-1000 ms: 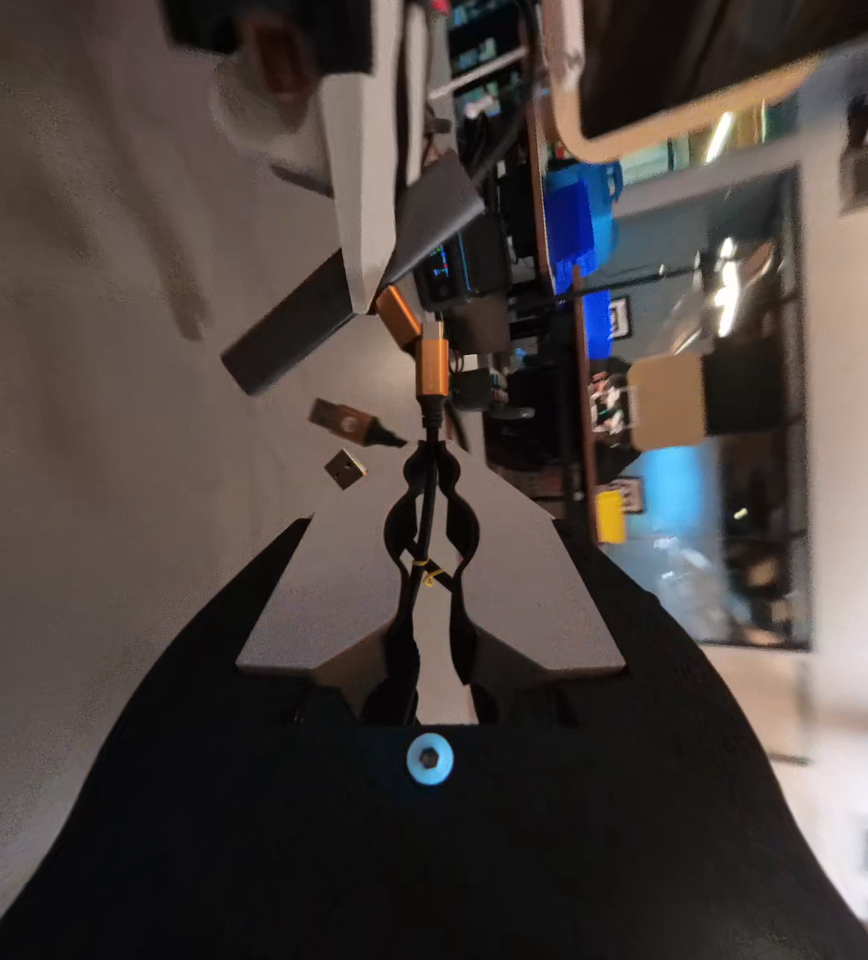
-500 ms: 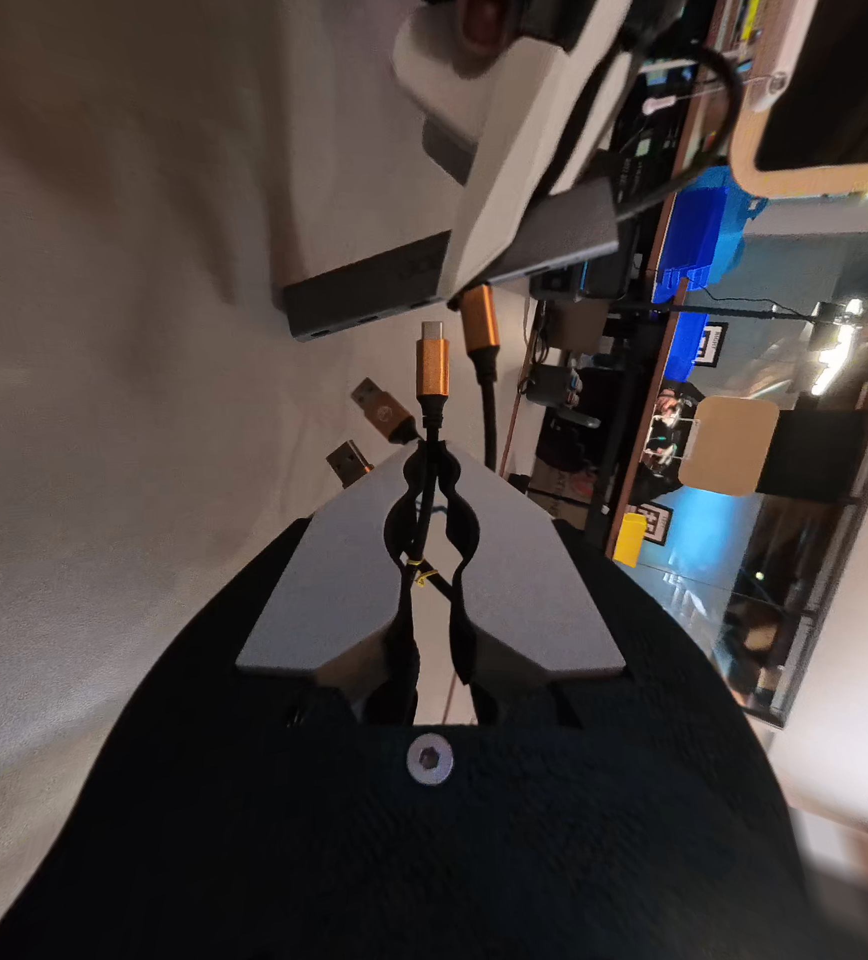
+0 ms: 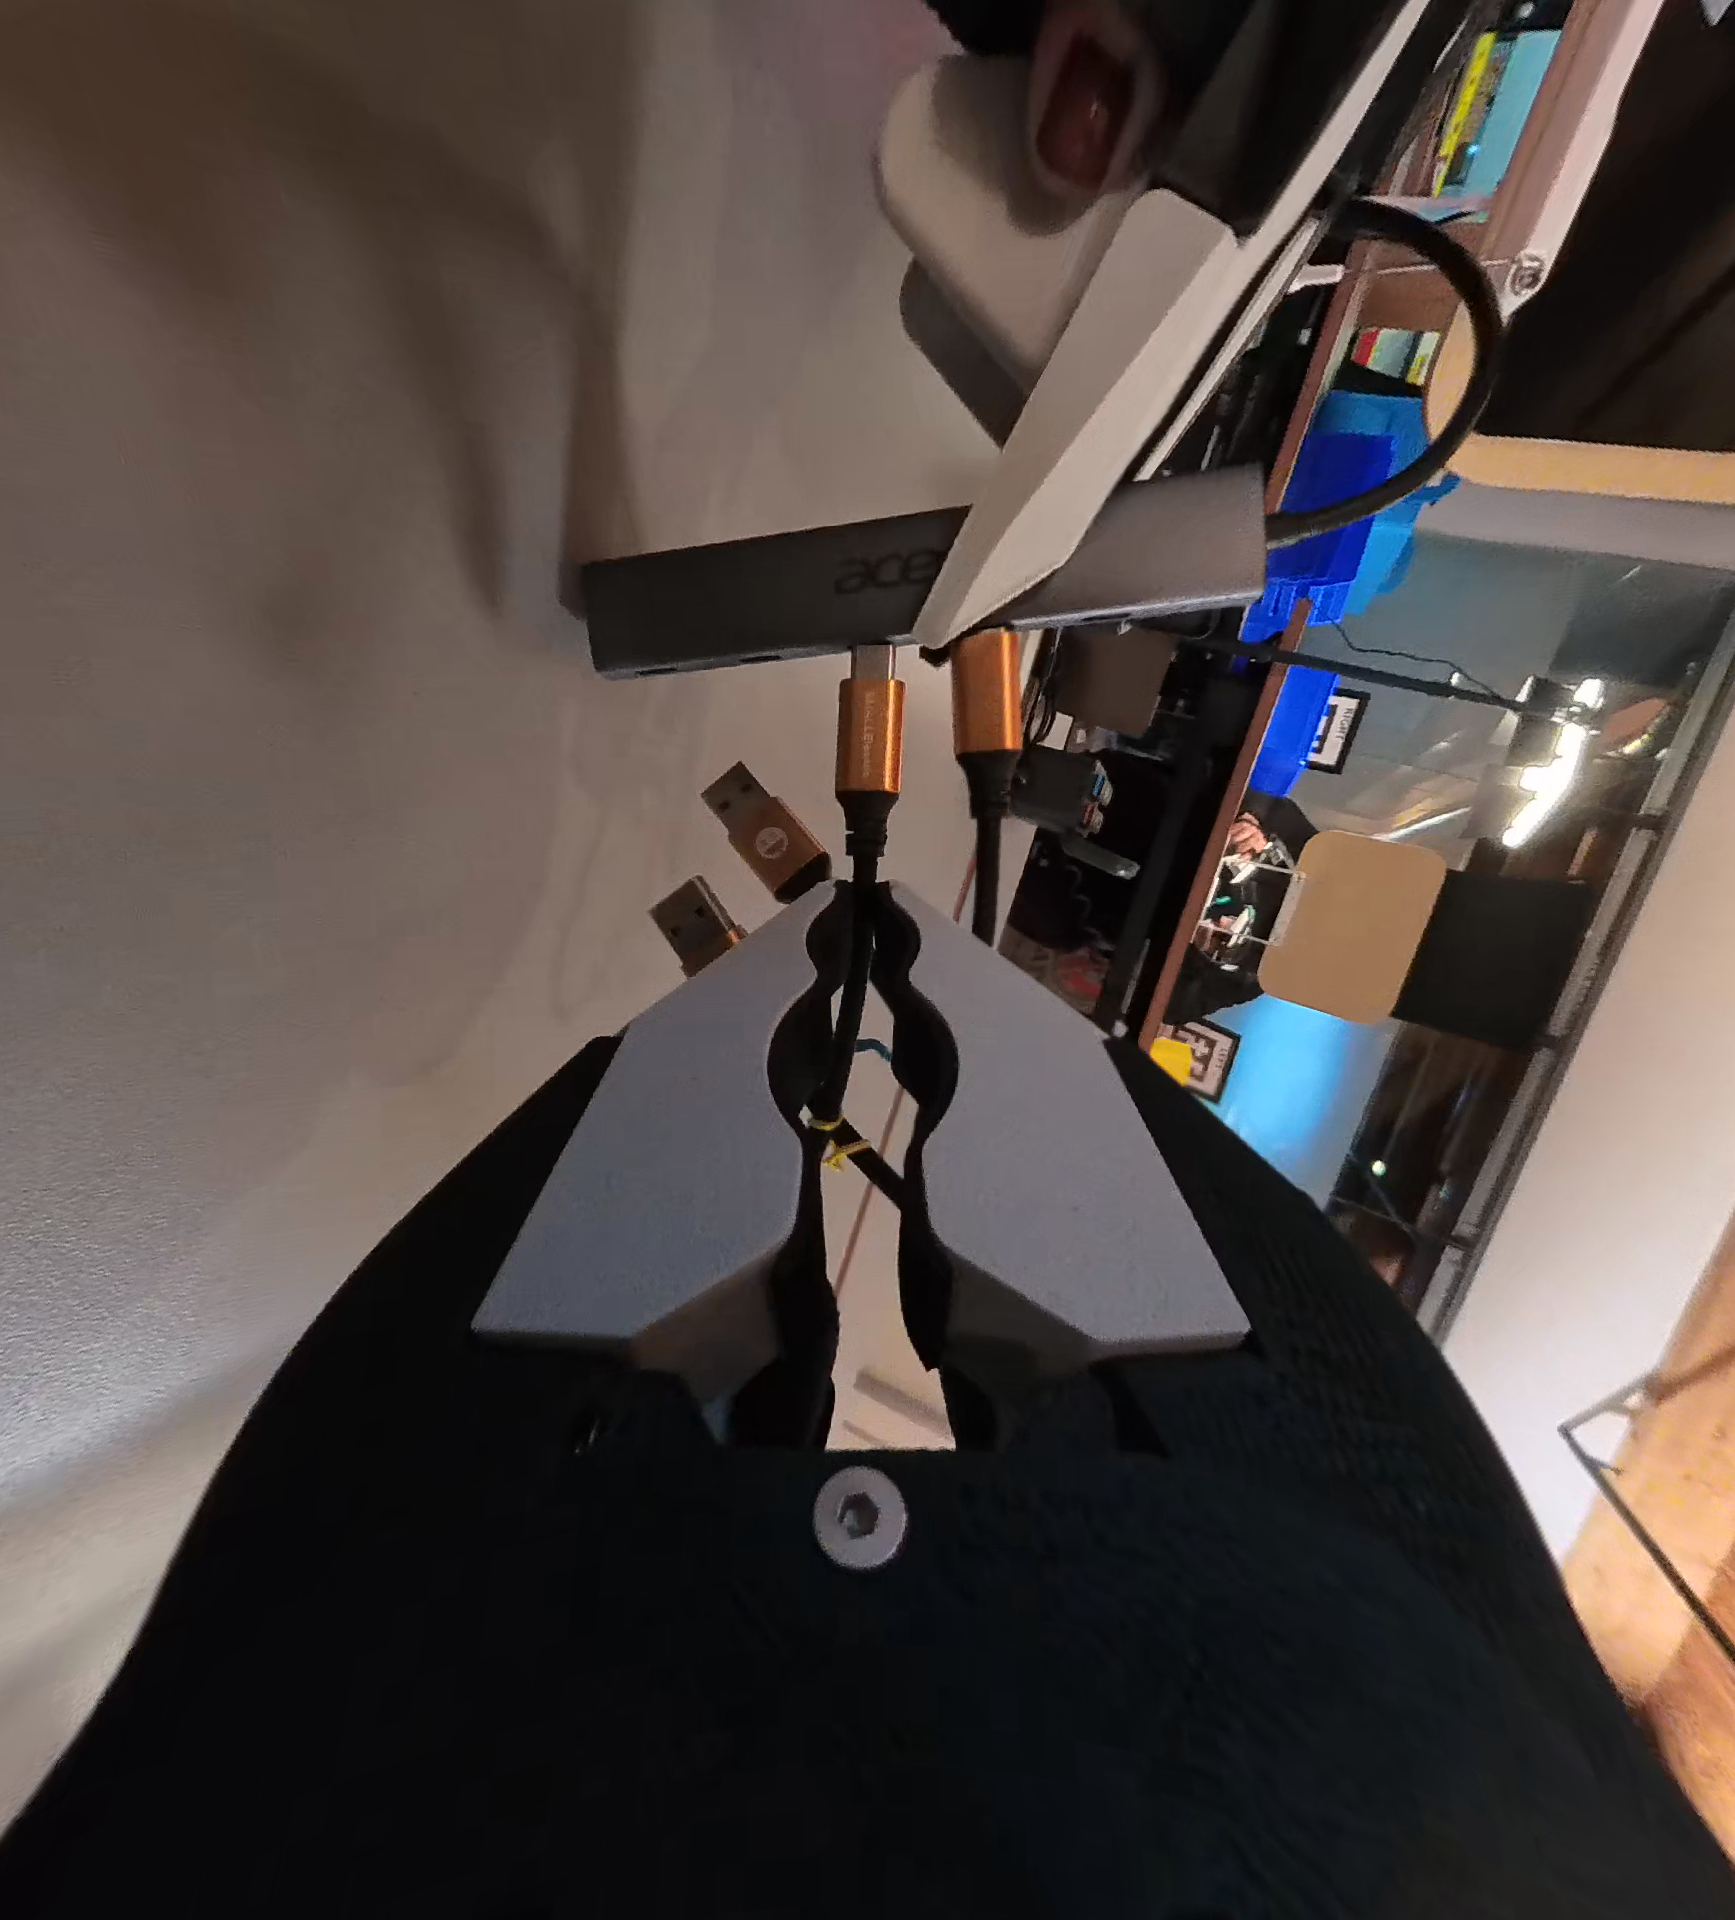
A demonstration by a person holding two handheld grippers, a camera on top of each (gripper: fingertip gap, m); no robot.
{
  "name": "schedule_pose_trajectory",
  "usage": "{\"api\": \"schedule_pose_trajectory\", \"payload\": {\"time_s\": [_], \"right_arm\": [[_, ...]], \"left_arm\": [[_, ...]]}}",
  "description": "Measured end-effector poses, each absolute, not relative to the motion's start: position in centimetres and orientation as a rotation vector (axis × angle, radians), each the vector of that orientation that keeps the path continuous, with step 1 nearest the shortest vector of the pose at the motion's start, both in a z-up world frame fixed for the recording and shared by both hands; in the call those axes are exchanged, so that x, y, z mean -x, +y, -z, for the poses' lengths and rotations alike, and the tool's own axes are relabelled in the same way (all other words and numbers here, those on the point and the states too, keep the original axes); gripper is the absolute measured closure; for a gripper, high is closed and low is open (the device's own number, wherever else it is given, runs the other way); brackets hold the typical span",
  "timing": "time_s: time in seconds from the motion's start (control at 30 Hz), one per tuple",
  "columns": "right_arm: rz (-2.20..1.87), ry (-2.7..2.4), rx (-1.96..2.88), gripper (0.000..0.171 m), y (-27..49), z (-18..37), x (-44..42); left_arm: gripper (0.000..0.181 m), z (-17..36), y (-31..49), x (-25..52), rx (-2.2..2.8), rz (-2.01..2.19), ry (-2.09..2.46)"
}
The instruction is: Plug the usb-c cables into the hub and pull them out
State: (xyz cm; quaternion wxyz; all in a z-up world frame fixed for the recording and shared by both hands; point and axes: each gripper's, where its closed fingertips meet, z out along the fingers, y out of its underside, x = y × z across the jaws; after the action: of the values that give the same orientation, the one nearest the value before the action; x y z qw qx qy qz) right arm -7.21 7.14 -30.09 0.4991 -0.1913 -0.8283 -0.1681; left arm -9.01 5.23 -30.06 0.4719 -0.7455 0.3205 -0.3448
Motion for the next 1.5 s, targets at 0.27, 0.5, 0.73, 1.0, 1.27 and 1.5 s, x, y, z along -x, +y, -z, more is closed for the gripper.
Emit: {"api": "schedule_pose_trajectory", "payload": {"time_s": [0.27, 0.5, 0.73, 1.0, 1.27, 1.5], "right_arm": [[0.432, -2.003, 0.343, 0.170, 6.7, 30.1, 7.0], [0.349, -1.989, 0.475, 0.171, 7.5, 30.4, 7.1], [0.267, -1.986, 0.548, 0.170, 8.2, 31.1, 7.2], [0.268, -1.993, 0.562, 0.170, 8.6, 31.6, 7.0], [0.275, -1.957, 0.556, 0.171, 8.8, 31.4, 7.0], [0.263, -1.922, 0.552, 0.171, 8.5, 30.9, 7.1]], "left_arm": [[0.173, 30.1, 5.2, 8.8, 1.835, 0.865, 0.777], [0.173, 30.1, 5.6, 8.6, 1.842, 0.848, 0.760], [0.170, 31.3, 5.6, 9.0, 1.944, 0.742, 0.788], [0.169, 32.3, 5.2, 8.5, 1.974, 0.739, 0.851], [0.173, 32.0, 5.5, 8.7, 1.965, 0.728, 0.829], [0.173, 32.0, 5.5, 8.7, 1.979, 0.726, 0.823]]}}
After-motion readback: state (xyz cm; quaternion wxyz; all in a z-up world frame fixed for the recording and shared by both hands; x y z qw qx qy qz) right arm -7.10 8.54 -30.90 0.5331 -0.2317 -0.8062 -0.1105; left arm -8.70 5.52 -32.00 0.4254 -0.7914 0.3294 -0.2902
